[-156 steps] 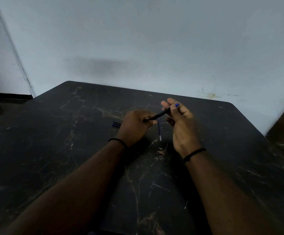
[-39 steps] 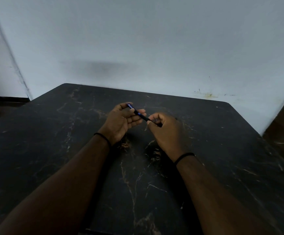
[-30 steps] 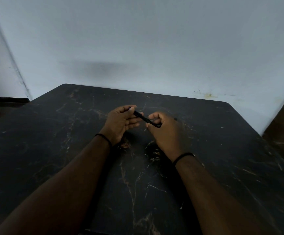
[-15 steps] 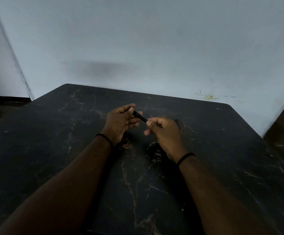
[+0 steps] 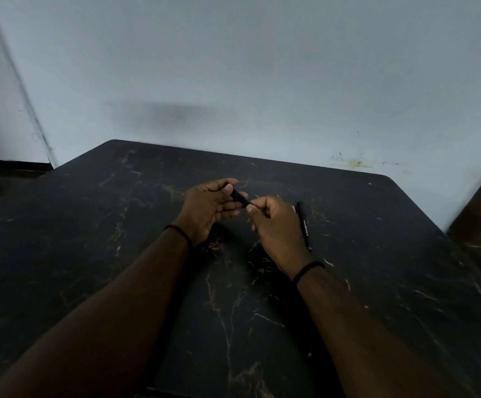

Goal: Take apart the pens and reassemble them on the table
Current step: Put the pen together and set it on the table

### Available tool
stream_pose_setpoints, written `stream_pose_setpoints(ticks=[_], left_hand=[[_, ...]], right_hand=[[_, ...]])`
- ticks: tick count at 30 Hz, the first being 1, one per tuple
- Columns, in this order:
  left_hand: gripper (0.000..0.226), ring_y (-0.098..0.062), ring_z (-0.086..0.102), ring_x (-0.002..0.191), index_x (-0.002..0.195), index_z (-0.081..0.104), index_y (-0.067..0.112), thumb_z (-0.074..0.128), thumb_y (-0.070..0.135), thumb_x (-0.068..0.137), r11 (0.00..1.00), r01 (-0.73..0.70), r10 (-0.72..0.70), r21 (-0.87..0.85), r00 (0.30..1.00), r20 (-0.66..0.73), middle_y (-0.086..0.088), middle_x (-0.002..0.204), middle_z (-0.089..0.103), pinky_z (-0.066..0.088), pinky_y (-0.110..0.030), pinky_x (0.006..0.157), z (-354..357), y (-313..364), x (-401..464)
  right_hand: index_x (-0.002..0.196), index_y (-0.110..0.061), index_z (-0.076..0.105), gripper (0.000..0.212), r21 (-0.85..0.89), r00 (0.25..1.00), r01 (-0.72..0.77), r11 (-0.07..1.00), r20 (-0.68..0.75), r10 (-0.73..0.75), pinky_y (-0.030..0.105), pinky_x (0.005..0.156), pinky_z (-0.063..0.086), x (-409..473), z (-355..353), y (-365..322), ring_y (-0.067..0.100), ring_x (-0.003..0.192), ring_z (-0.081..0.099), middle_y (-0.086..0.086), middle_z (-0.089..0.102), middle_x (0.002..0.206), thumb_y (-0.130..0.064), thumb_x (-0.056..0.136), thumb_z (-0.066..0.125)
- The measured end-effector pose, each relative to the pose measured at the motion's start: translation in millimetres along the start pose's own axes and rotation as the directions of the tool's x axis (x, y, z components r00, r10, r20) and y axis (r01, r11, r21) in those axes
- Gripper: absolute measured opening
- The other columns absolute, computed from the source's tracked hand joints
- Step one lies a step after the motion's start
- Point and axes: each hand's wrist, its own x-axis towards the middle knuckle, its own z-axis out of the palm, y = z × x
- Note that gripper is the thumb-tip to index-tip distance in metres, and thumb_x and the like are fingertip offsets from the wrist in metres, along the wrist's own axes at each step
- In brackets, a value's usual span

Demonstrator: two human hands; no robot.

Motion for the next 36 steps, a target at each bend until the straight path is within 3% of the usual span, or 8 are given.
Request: stream_pose_setpoints(ticks=[6,10,15,19,25,29,32,36], left_hand=[[0.020,-0.022,0.074,0.083,0.112,0.063,0.009,0.046,0.010,0.100,1.000,-0.013,0.013,0.013,1.000,-0.005,-0.016,0.097,0.072,0.059,-0.028,0.066,2.5,2.2,0.0],[0.022,-0.022,0.073,0.077,0.116,0.061,0.006,0.047,0.010,0.100,0.999,0.001,-0.001,0.039,1.000,-0.004,-0.018,0.096,0.071,0.060,-0.030,0.065,4.5,1.0,0.6],[0.018,-0.026,0.071,0.074,0.113,0.056,0.002,0.048,0.011,0.100,0.988,-0.007,0.032,0.155,0.987,-0.156,-0.019,0.093,0.073,0.059,-0.036,0.066,9.5,-2.1,5.9],[0.018,-0.034,0.069,0.076,0.109,0.056,-0.005,0.049,0.008,0.099,0.988,0.004,0.033,0.154,0.971,-0.235,-0.025,0.096,0.071,0.058,-0.047,0.071,4.1,-2.4,11.3],[0.009,-0.031,0.067,0.075,0.100,0.062,0.009,0.053,0.010,0.098,0.965,-0.008,0.074,0.262,0.967,-0.244,-0.021,0.095,0.073,0.057,-0.052,0.076,7.8,-6.7,16.4],[0.009,-0.028,0.071,0.082,0.092,0.069,0.020,0.061,0.020,0.091,0.857,-0.030,0.169,0.515,0.959,-0.226,-0.005,0.091,0.075,0.059,-0.050,0.080,2.6,-13.4,23.3],[0.010,-0.022,0.069,0.087,0.091,0.073,0.022,0.064,0.025,0.088,0.691,-0.005,0.231,0.723,0.949,-0.215,-0.001,0.093,0.075,0.056,-0.042,0.086,-1.0,-15.8,25.9],[0.004,-0.018,0.068,0.090,0.081,0.070,0.029,0.069,0.028,0.084,0.602,0.015,0.242,0.798,0.950,-0.199,0.003,0.092,0.074,0.055,-0.041,0.089,-3.1,-16.1,27.6]], right_hand=[[0.092,-0.014,0.065,0.011,-0.012,0.999,0.004,1.000,-0.039,-0.005,0.024,0.057,0.039,-3.7,4.1,-9.0,0.007,0.064,0.054,-0.005,0.061,0.073,-0.020,0.097,0.058],[0.094,-0.013,0.064,0.013,-0.081,0.999,0.006,0.997,-0.050,-0.010,0.019,0.055,0.036,-9.5,5.3,-12.7,0.007,0.070,0.055,-0.003,0.063,0.081,-0.023,0.098,0.056],[0.102,-0.022,0.061,0.012,-0.112,0.995,-0.033,0.993,0.086,0.043,0.027,0.063,0.044,-11.2,11.7,-12.4,0.008,0.075,0.063,-0.005,0.069,0.085,-0.031,0.097,0.054],[0.103,-0.023,0.065,0.019,-0.216,0.986,0.039,0.976,0.166,-0.003,0.032,0.076,0.054,-14.7,13.6,-15.3,0.010,0.085,0.065,-0.009,0.070,0.092,-0.037,0.090,0.064],[0.096,-0.026,0.060,0.028,-0.275,0.986,0.014,0.961,0.165,0.033,0.044,0.078,0.057,-13.3,20.7,-13.7,0.020,0.087,0.068,-0.002,0.071,0.092,-0.042,0.078,0.073],[0.096,-0.027,0.060,0.026,-0.284,0.993,-0.003,0.959,0.114,0.037,0.042,0.075,0.058,-13.1,23.5,-10.7,0.017,0.083,0.067,-0.004,0.070,0.089,-0.038,0.076,0.074],[0.098,-0.027,0.061,0.025,-0.302,0.994,-0.012,0.953,0.099,0.044,0.041,0.076,0.058,-11.8,25.1,-9.2,0.017,0.085,0.067,-0.004,0.070,0.090,-0.035,0.078,0.075],[0.100,-0.024,0.062,0.026,-0.330,0.994,-0.013,0.944,0.102,0.050,0.041,0.079,0.057,-9.3,24.7,-8.6,0.018,0.089,0.066,-0.002,0.070,0.095,-0.034,0.081,0.075]])
